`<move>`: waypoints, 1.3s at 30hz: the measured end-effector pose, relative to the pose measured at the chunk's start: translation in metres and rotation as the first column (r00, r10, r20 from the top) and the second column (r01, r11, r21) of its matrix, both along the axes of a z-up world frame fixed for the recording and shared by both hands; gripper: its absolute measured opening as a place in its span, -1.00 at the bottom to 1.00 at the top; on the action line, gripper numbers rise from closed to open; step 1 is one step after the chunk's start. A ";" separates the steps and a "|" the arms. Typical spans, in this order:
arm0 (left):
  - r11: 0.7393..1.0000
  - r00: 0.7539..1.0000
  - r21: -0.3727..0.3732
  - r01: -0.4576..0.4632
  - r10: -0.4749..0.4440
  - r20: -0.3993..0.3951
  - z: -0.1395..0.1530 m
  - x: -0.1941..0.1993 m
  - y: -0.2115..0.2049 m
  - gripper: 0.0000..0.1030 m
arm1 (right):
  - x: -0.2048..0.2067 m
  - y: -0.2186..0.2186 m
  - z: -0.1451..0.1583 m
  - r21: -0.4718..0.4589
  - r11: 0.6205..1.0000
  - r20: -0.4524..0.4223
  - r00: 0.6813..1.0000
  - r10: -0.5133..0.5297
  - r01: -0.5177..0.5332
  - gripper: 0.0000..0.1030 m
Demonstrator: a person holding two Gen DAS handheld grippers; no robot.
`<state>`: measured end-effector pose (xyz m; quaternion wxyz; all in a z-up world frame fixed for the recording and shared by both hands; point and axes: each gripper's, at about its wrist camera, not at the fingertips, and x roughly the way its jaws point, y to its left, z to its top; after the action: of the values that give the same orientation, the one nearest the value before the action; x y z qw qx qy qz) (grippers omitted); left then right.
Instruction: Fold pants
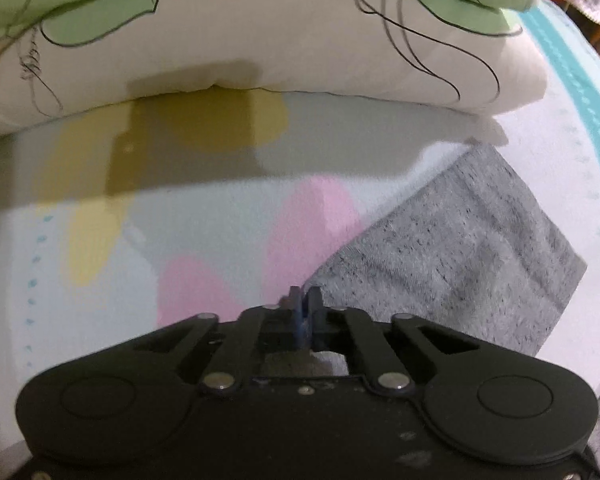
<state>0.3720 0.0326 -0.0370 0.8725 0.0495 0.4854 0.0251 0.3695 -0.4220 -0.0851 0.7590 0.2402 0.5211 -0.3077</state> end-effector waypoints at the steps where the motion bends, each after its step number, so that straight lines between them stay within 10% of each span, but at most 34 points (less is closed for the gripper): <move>1: 1.000 1.000 -0.015 0.003 -0.003 -0.004 0.002 -0.002 0.000 0.50 | -0.008 0.000 0.003 0.001 1.000 0.016 1.000 0.006 -0.006 -0.98; 18: 0.983 0.997 -0.183 -0.024 0.010 -0.078 0.005 -0.018 -0.022 0.60 | -0.166 0.040 0.050 -0.037 0.992 0.170 0.977 0.128 -0.123 -0.98; 28: 0.985 0.985 -0.114 -0.127 0.112 -0.134 -0.008 0.010 -0.024 0.57 | -0.187 0.058 0.050 -0.052 0.986 0.171 0.971 0.165 -0.158 -0.98; 31: 0.979 0.976 -0.133 -0.153 0.129 -0.175 -0.017 0.015 -0.014 -0.07 | -0.188 0.059 0.050 -0.052 0.987 0.176 0.971 0.162 -0.155 -0.98; 32: 0.973 0.971 -0.157 -0.172 0.140 -0.192 -0.019 0.015 -0.010 -0.64 | -0.189 0.059 0.050 -0.052 0.986 0.178 0.970 0.164 -0.157 -0.98; 39: 0.958 0.982 -0.224 -0.181 0.165 -0.091 0.014 -0.045 0.005 -0.89 | -0.198 0.061 0.059 -0.064 0.987 0.185 0.970 0.159 -0.149 -0.98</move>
<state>0.3270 0.0378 -0.0226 0.8490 -0.0942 0.5182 0.0429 0.1719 -0.3612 -0.0264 0.8324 0.2081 0.4559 -0.2366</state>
